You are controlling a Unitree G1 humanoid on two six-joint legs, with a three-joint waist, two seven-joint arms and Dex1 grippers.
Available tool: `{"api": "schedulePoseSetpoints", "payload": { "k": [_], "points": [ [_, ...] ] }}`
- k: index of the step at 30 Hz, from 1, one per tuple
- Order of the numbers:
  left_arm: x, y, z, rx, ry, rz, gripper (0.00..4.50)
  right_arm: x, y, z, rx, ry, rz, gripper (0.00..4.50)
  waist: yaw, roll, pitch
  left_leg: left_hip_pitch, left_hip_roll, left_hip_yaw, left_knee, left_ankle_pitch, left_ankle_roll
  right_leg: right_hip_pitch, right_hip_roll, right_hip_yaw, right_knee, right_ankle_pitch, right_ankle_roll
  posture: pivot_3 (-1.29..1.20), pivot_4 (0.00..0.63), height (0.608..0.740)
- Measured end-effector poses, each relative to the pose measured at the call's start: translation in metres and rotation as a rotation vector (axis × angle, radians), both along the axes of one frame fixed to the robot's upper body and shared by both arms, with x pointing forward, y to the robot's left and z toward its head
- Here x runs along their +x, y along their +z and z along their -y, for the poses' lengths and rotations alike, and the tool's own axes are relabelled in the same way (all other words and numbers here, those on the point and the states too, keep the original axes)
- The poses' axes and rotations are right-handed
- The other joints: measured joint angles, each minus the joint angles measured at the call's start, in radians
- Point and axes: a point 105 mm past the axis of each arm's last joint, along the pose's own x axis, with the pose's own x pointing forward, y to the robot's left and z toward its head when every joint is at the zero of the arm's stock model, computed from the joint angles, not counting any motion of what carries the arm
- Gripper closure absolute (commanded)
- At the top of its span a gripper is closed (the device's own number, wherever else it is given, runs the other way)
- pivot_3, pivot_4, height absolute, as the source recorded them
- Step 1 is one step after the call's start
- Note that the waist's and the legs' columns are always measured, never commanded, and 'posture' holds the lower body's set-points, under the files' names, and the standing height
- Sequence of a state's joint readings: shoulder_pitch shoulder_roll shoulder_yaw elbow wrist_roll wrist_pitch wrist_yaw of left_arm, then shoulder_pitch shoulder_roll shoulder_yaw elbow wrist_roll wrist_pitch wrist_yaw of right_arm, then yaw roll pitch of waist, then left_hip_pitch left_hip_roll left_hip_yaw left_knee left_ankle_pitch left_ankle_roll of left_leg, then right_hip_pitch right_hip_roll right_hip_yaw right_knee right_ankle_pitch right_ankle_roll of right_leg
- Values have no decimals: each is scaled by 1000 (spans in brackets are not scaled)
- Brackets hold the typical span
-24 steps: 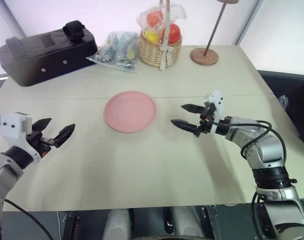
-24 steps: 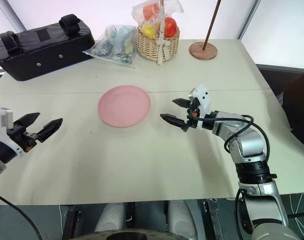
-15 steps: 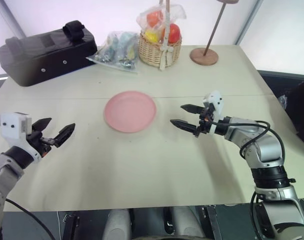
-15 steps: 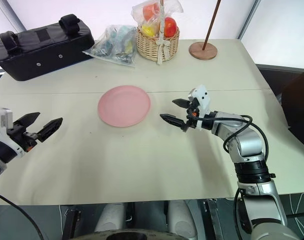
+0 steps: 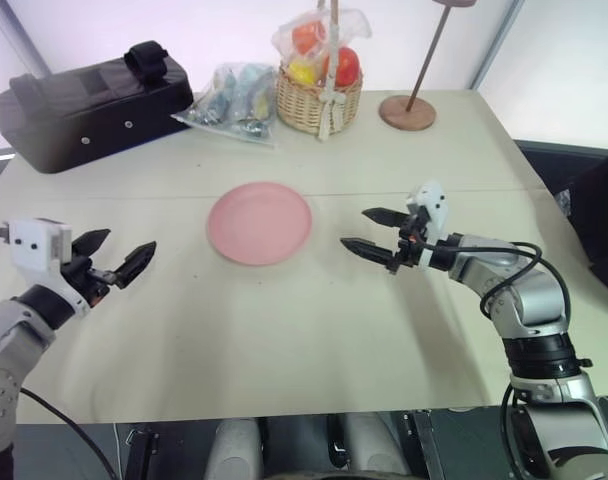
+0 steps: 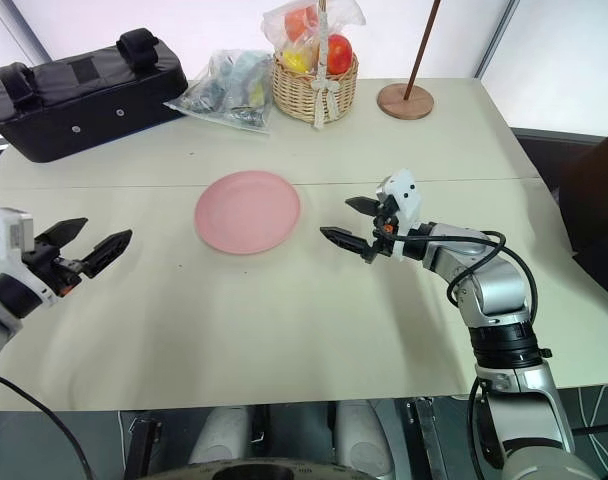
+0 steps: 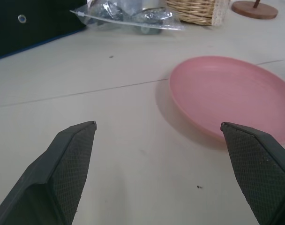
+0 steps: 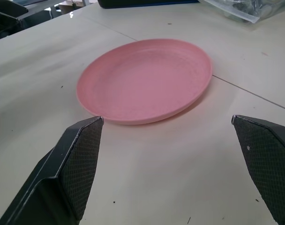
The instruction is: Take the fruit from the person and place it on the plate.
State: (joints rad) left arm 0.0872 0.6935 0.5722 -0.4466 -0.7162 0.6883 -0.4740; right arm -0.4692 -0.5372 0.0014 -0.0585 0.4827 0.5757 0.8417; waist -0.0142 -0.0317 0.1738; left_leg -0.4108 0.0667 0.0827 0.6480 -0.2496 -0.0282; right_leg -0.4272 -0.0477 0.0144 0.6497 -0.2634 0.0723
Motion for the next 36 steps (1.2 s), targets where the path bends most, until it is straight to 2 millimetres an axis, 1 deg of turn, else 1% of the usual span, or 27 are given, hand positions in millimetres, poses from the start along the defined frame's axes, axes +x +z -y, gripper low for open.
{"api": "schedulePoseSetpoints", "payload": {
  "k": [32,36],
  "points": [
    [3,1,-1,9,0,17,52,0,3,0,1,-12,11,0,0,0,0,0,0,0,0,0,0,0,0,0,0,0,0,0,150,740],
    [6,2,-3,5,2,24,52,0,3,0,2,-13,11,0,0,0,0,0,0,0,0,0,0,0,0,0,0,0,0,0,150,740]
  ]
}}
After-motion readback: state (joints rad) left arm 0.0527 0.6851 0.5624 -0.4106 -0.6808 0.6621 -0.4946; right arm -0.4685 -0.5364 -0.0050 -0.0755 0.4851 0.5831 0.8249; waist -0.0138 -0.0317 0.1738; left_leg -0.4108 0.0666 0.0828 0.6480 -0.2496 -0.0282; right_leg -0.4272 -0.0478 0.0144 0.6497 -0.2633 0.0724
